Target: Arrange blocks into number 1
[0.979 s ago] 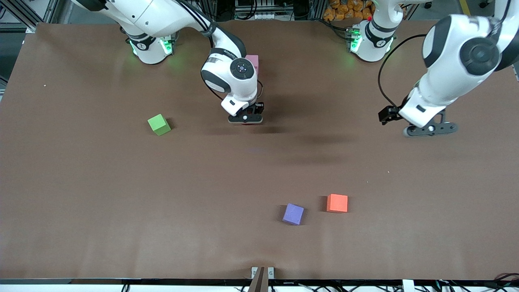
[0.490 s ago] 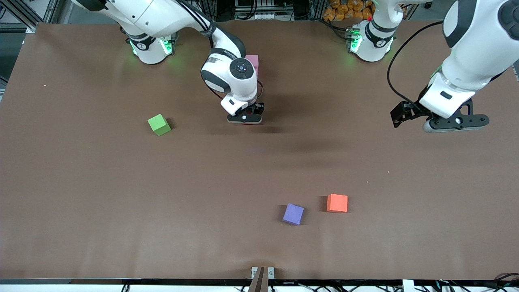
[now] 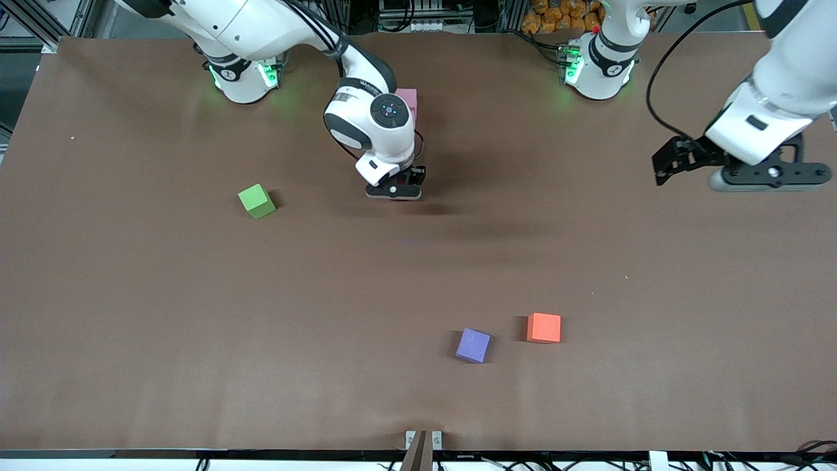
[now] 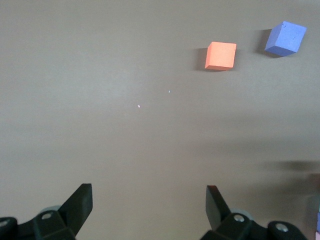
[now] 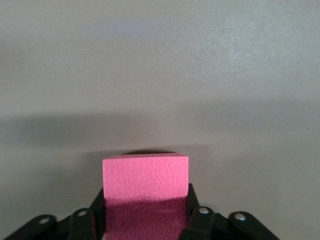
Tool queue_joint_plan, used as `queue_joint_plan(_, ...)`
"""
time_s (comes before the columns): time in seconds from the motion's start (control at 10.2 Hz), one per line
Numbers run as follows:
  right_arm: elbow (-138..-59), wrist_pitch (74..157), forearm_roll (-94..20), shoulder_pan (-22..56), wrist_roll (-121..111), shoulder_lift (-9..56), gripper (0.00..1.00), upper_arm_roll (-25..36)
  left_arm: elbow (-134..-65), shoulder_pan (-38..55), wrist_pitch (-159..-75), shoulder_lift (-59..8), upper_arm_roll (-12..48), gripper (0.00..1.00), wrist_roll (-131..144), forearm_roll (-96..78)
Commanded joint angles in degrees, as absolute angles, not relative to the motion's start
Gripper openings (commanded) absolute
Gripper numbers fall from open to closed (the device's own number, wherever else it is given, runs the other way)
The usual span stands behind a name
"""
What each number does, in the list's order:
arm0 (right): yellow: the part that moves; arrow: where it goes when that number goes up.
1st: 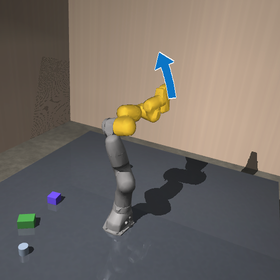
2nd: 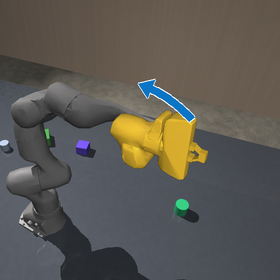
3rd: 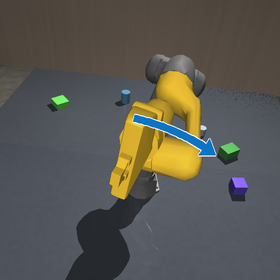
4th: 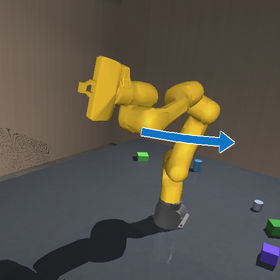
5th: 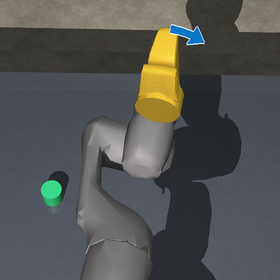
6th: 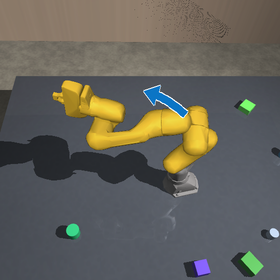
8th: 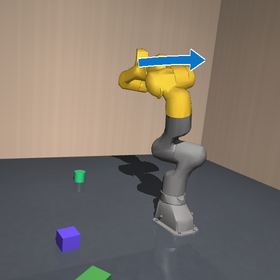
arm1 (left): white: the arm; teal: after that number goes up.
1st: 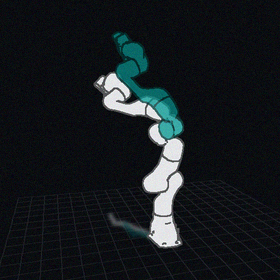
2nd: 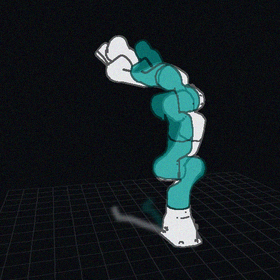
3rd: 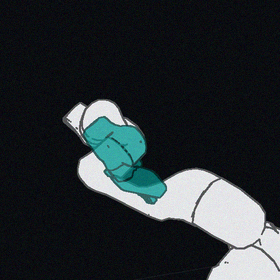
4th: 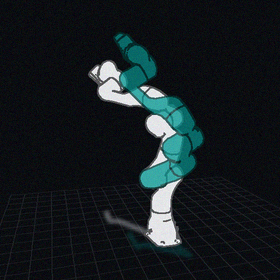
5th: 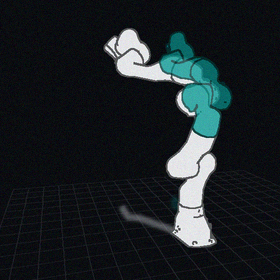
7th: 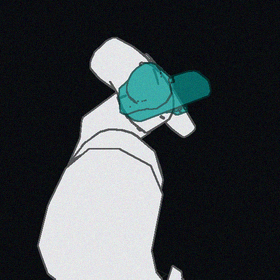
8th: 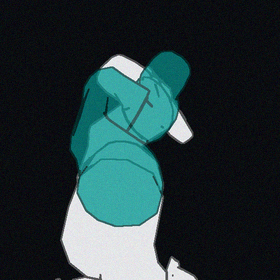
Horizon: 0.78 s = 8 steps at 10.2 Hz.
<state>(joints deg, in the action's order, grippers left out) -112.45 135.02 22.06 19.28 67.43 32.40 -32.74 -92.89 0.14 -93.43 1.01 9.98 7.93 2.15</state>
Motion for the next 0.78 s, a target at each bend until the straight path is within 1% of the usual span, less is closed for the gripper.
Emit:
queue_joint_plan(0.0, -113.6, 135.7, 23.3, 18.1, 69.1, 31.8, 1.0, -33.6, -85.5, -1.8, -88.3, -1.4, 10.4, 1.0, 3.1, 0.3)
queue_joint_plan(0.29, -113.4, 135.4, 23.2, 17.8, 69.1, 31.8, 1.0, -33.6, -85.5, -1.4, -88.0, -1.5, 10.5, 1.0, 3.1, 0.0)
queue_joint_plan(0.49, -112.4, 134.9, 23.2, 16.8, 68.7, 31.6, 1.0, -33.6, -85.4, -1.3, -85.6, -1.2, 10.7, 1.0, 3.1, 0.1)
queue_joint_plan(0.69, -111.2, 134.2, 22.6, 15.3, 68.3, 30.2, 1.0, -33.7, -85.6, -1.6, -85.3, -0.7, 11.7, 1.0, 3.6, -0.2)
